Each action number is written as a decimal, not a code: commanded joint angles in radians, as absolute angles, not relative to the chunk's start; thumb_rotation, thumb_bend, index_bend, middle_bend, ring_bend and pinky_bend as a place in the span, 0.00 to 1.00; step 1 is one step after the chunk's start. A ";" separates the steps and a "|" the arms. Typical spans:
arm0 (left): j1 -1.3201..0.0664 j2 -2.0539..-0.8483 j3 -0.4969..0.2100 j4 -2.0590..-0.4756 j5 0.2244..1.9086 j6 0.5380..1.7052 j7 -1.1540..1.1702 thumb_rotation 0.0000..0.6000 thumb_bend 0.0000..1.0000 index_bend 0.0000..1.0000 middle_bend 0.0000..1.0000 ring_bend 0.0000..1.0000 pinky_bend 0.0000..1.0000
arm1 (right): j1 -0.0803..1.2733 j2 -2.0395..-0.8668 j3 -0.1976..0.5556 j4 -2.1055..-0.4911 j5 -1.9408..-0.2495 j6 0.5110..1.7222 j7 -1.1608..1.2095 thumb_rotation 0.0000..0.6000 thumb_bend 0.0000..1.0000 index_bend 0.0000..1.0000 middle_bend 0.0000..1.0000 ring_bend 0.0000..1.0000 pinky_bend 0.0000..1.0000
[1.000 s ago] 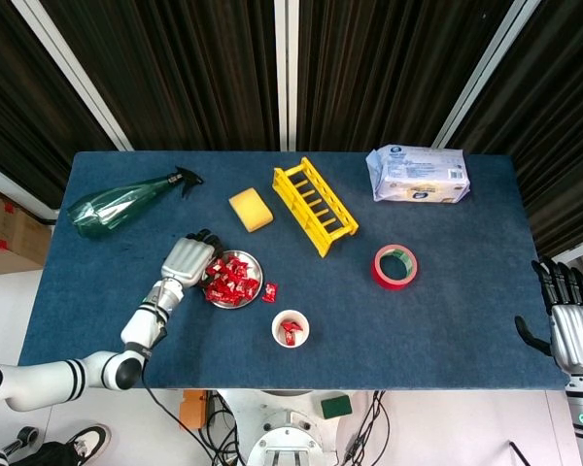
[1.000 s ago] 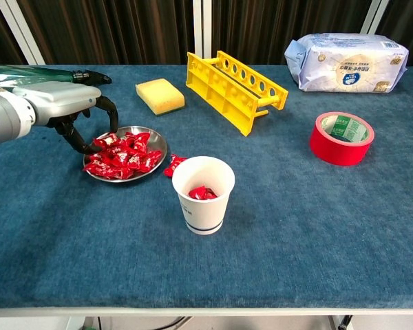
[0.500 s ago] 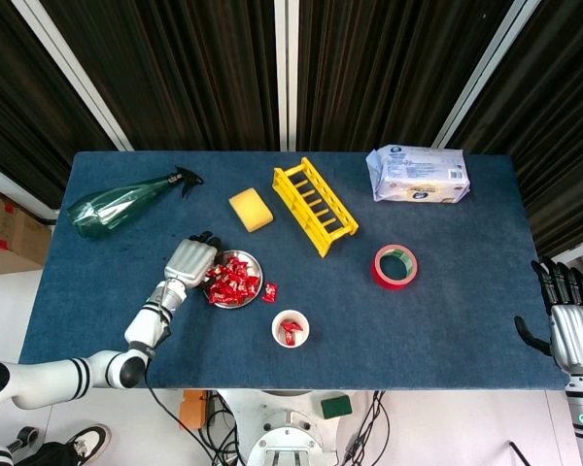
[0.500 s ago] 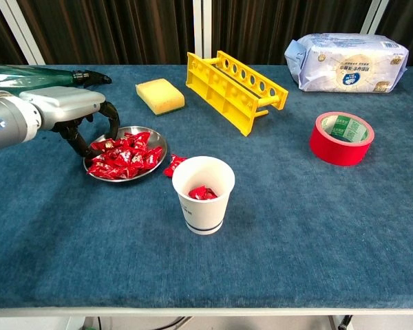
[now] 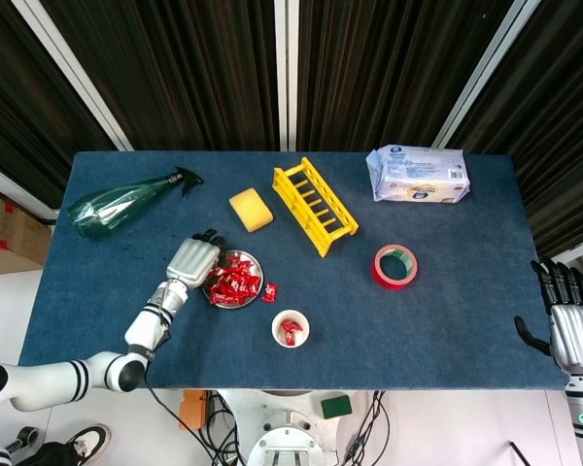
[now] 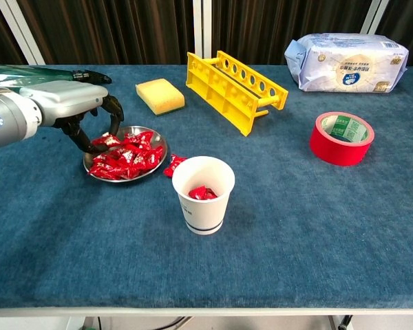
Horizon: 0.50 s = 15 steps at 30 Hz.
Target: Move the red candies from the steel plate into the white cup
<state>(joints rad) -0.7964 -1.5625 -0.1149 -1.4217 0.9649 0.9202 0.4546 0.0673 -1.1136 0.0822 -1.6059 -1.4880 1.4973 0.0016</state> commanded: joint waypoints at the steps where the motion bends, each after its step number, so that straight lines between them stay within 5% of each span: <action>1: -0.788 -1.541 -0.118 -1.454 0.986 0.938 0.444 1.00 0.34 0.58 0.24 0.11 0.25 | 0.068 -1.114 0.082 -1.606 -1.488 1.497 0.001 1.00 0.30 0.00 0.00 0.00 0.00; 15: -0.746 -1.379 -0.104 -1.826 1.185 0.996 0.344 1.00 0.33 0.58 0.25 0.11 0.25 | 0.069 -1.116 0.081 -1.608 -1.488 1.495 -0.006 1.00 0.30 0.00 0.00 0.00 0.00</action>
<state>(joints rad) -0.7541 -1.4055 -0.1187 -1.7769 1.1442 0.9937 0.3626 0.0688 -1.1163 0.0814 -1.6075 -1.4878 1.4951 -0.0059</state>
